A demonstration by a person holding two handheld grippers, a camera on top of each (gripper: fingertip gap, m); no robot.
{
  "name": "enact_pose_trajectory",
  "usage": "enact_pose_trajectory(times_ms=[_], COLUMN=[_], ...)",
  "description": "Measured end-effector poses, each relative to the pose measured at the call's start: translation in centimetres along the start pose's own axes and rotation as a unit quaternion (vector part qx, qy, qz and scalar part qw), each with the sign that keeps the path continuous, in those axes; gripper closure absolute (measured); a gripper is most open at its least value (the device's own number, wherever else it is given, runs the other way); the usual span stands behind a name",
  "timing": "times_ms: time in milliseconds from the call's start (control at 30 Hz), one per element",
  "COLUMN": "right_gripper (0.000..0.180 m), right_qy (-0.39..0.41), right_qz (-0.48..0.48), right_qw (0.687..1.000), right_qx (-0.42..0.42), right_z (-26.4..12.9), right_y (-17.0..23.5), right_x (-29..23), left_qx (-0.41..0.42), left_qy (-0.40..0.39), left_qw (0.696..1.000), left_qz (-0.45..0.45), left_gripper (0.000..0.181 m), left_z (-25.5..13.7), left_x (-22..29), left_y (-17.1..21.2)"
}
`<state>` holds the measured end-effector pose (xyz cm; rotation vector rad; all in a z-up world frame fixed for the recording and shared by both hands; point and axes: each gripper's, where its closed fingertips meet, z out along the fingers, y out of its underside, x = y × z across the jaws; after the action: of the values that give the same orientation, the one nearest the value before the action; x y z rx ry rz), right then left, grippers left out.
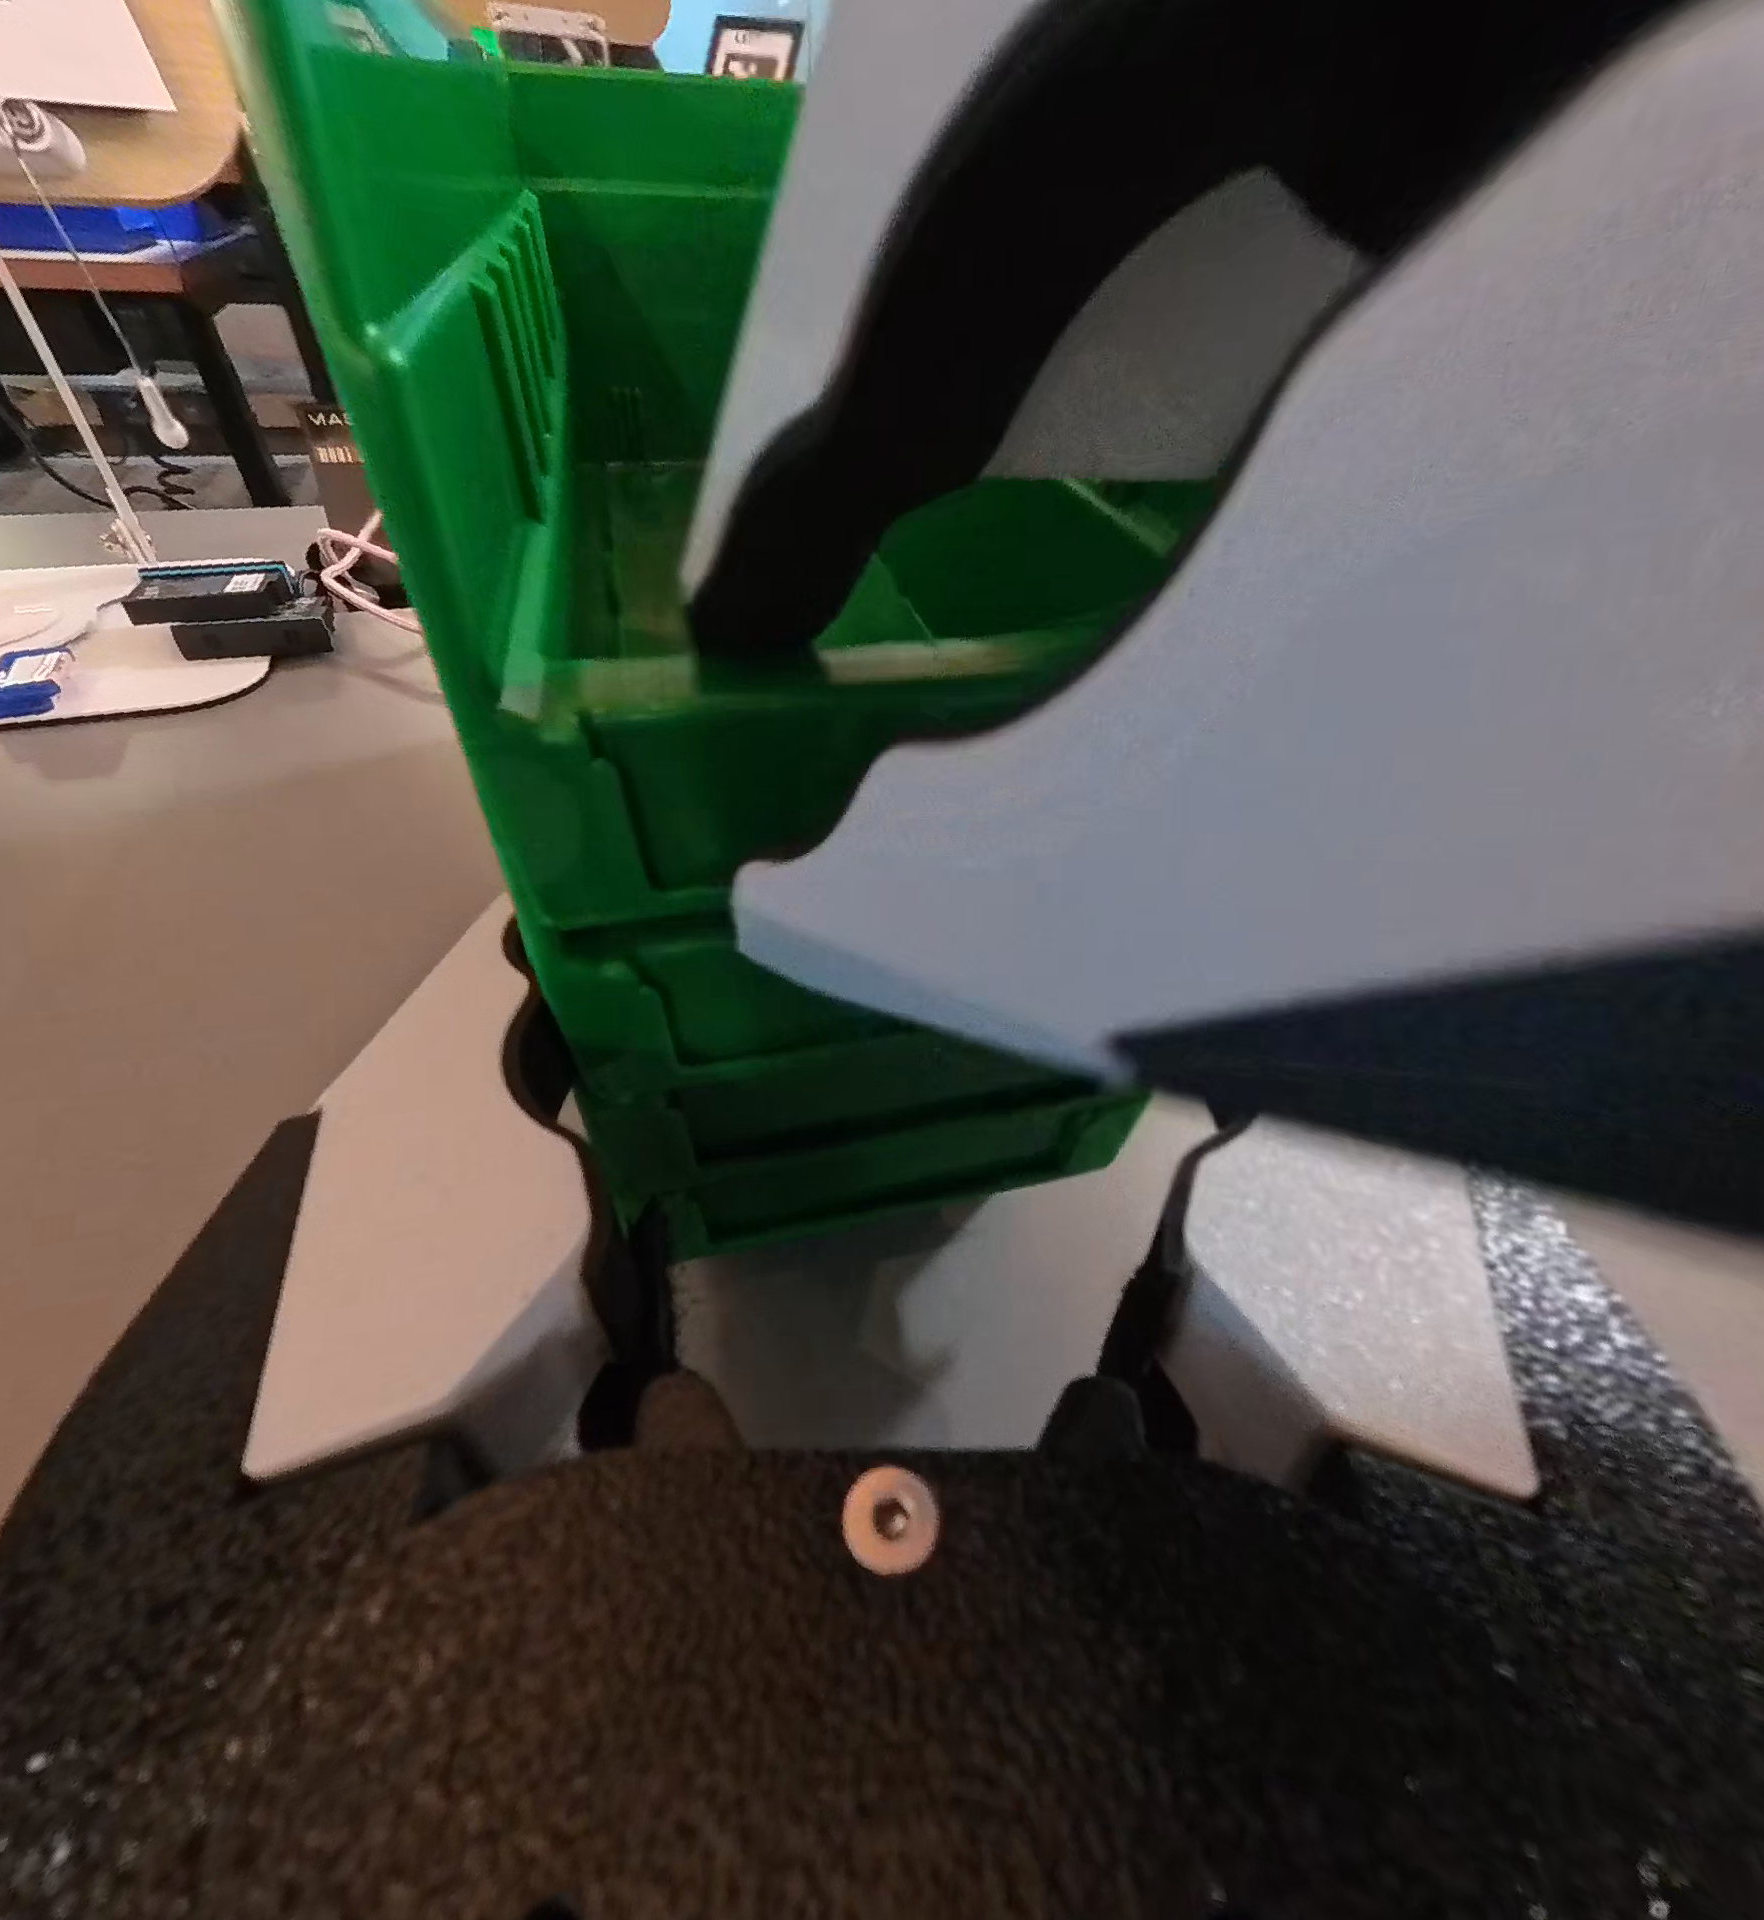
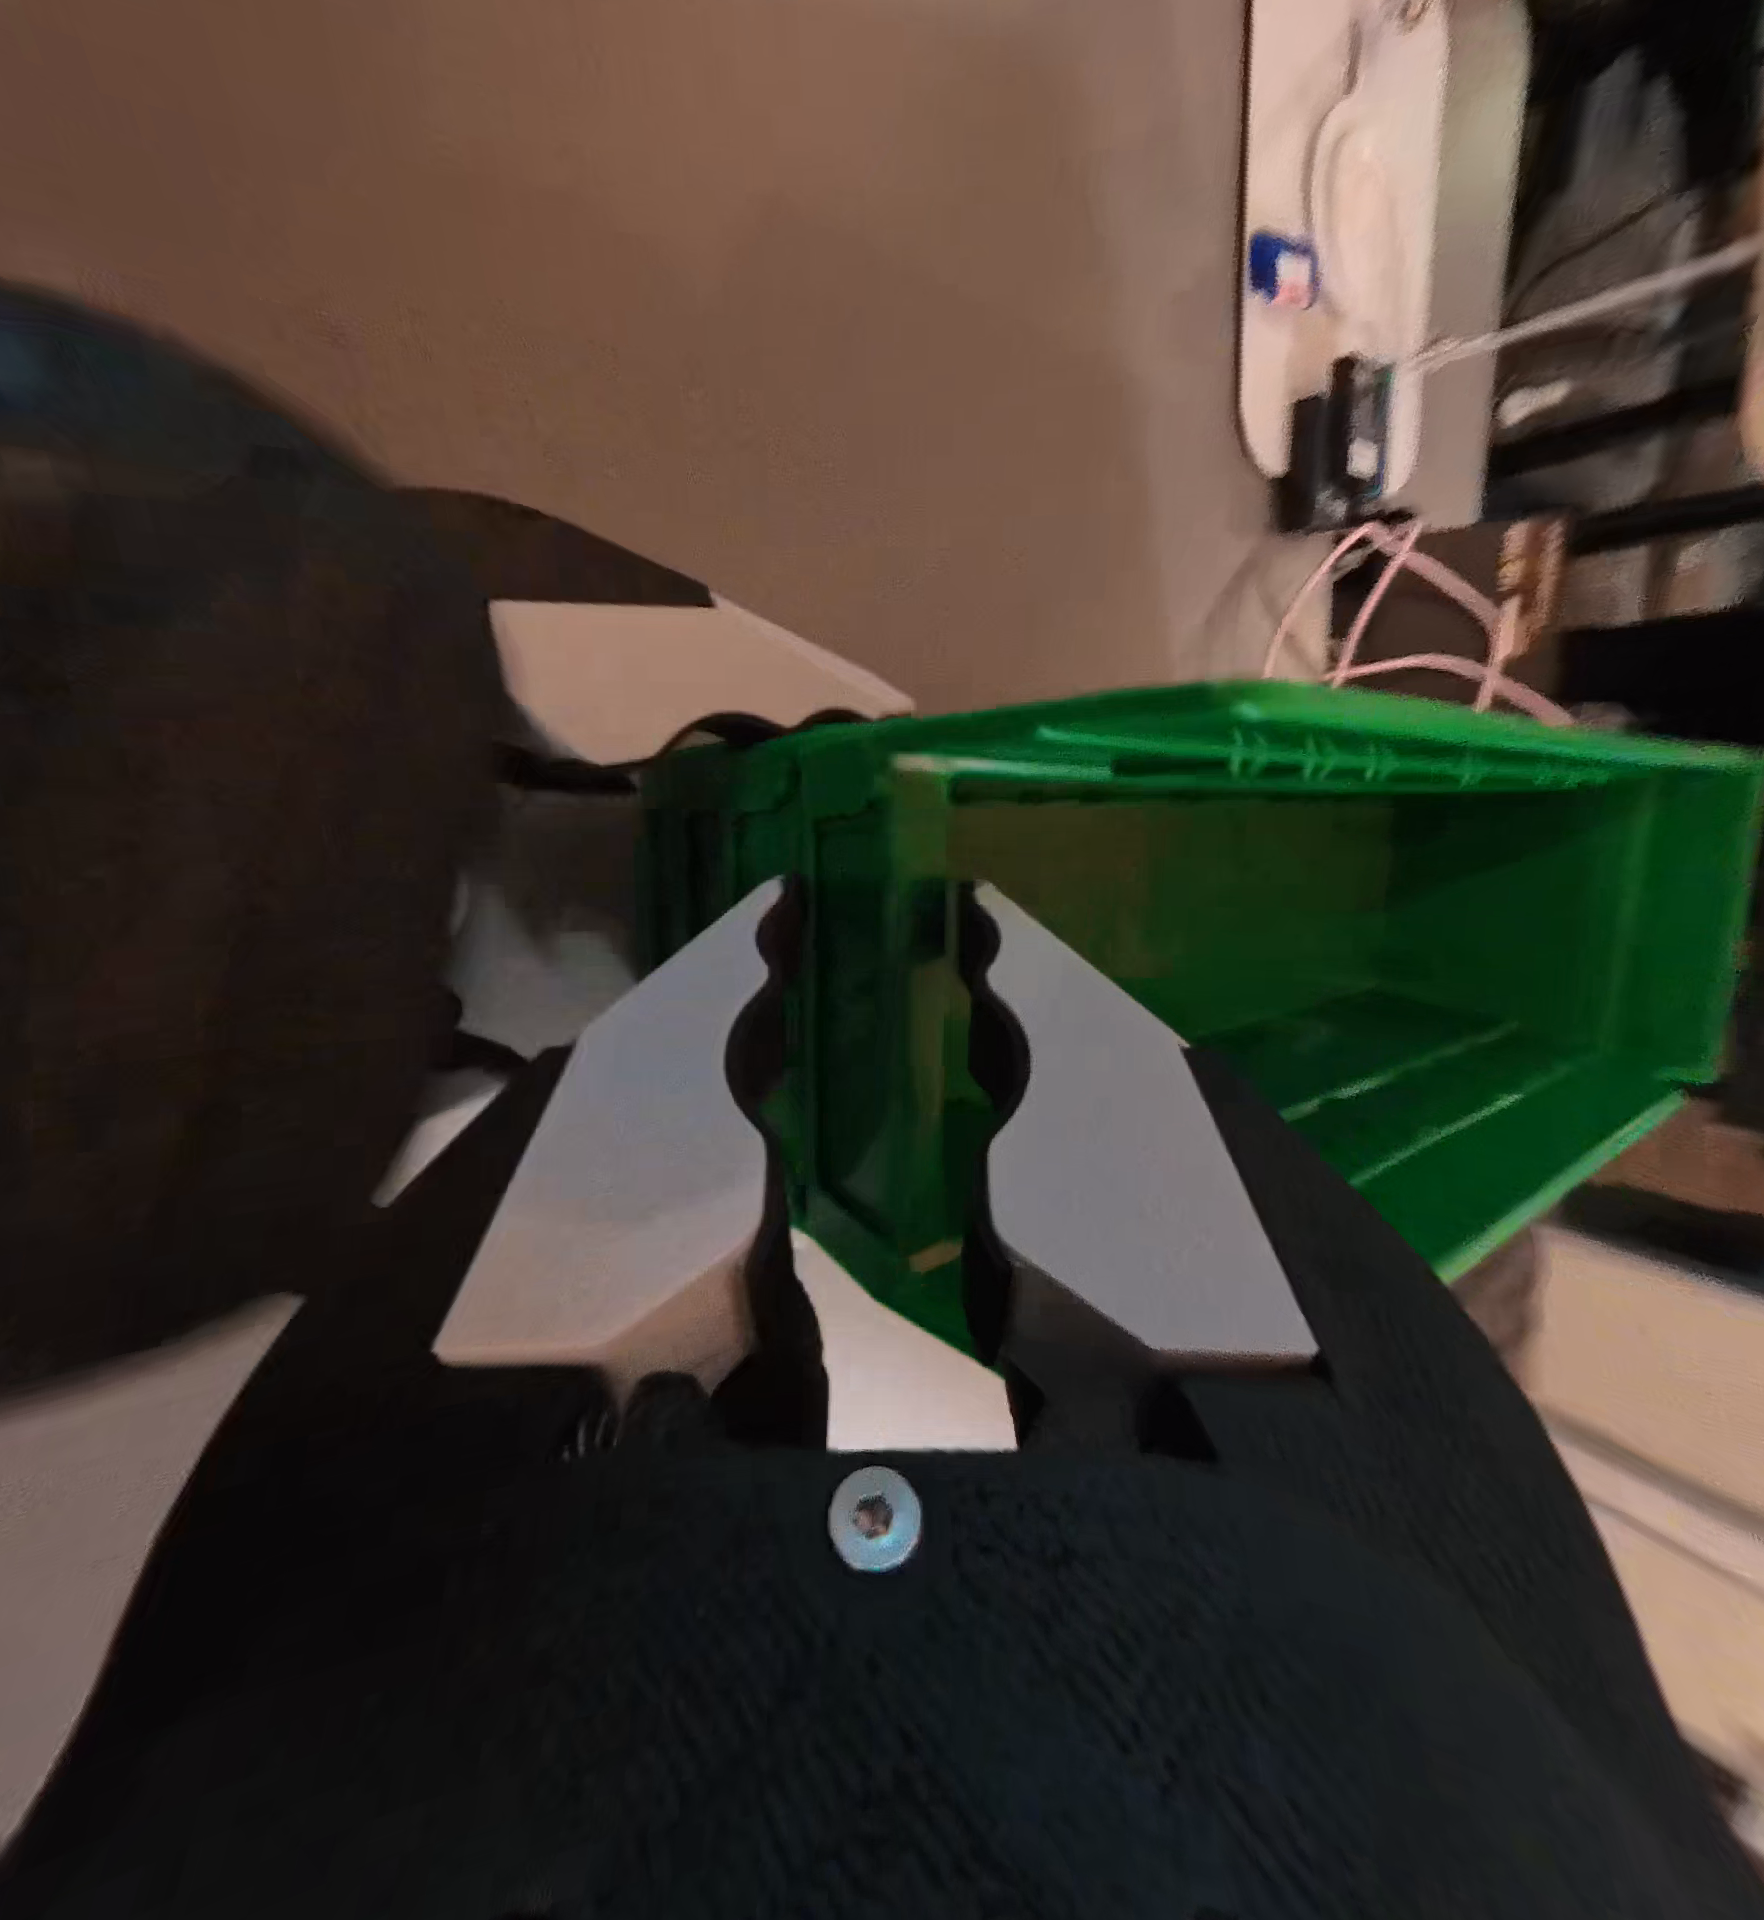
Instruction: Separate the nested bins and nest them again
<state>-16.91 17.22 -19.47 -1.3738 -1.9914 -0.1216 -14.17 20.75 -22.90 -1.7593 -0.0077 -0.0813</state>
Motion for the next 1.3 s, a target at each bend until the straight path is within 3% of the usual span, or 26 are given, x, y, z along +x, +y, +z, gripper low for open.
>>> enact_pose_trajectory(times_ms=[33, 133, 200, 367, 500, 567, 667, 733, 800, 933, 1000, 1133, 1300], right_gripper=[0.141, 0.125, 0.123, 0.126, 0.138, 0.158, 0.174, 0.161, 0.136, 0.051, 0.02, 0.02, 0.057], right_qy=[-0.019, -0.057, -0.03, 0.039, 0.034, -0.001, 0.05, 0.06, 0.054, -0.04, -0.09, -0.122, -0.146], right_qz=[0.022, 0.094, 0.142, 0.257, 0.323, 0.343, 0.291, 0.288, 0.32, 0.425, 0.446, 0.452, 0.455], right_qw=[1.0, 0.991, 0.983, 0.966, 0.946, 0.939, 0.948, 0.95, 0.944, 0.902, 0.89, 0.878, 0.867], right_qx=[0.006, 0.082, 0.111, 0.018, -0.011, -0.038, -0.119, -0.107, -0.051, 0.063, 0.02, -0.101, -0.143], right_z=[-0.4, -3.6, -5.4, -4.5, -1.8, -0.1, 1.3, 1.1, 0.0, -1.2, 0.1, 2.8, 3.0], right_y=[0.1, -1.4, -1.1, 5.4, 8.2, 8.9, 11.6, 11.2, 9.5, 5.8, 6.4, 8.8, 8.6], right_x=[0.3, 2.2, 5.3, 11.7, 14.5, 13.7, 14.8, 15.7, 17.2, 18.4, 17.0, 14.0, 13.2], left_qx=[0.004, 0.006, 0.009, 0.017, 0.014, 0.009, 0.001, 0.0, 0.013, 0.072, 0.103, 0.114, 0.106], left_qy=[0.001, -0.002, 0.006, 0.051, 0.09, 0.12, 0.175, 0.212, 0.229, 0.205, 0.168, 0.104, 0.091], left_qw=[1.0, 1.0, 1.0, 0.998, 0.995, 0.993, 0.985, 0.977, 0.973, 0.976, 0.98, 0.988, 0.99], left_qz=[0.0, -0.001, -0.01, -0.035, -0.028, -0.02, -0.002, -0.01, -0.021, -0.029, -0.023, -0.007, -0.006], left_gripper=[0.056, 0.055, 0.057, 0.071, 0.07, 0.07, 0.073, 0.072, 0.07, 0.065, 0.064, 0.061, 0.061], left_z=[0.0, 0.0, 0.0, 0.1, 0.2, 0.3, 0.3, 0.1, -0.4, -2.1, -2.9, -3.6, -3.2], left_x=[0.1, 0.2, 0.6, 2.8, 4.8, 6.1, 7.9, 8.7, 8.3, 4.3, 1.6, -2.1, -2.5], left_y=[0.0, -0.1, -0.2, -0.5, -0.4, -0.3, 0.0, -0.2, -0.8, -3.3, -4.1, -3.9, -3.4])
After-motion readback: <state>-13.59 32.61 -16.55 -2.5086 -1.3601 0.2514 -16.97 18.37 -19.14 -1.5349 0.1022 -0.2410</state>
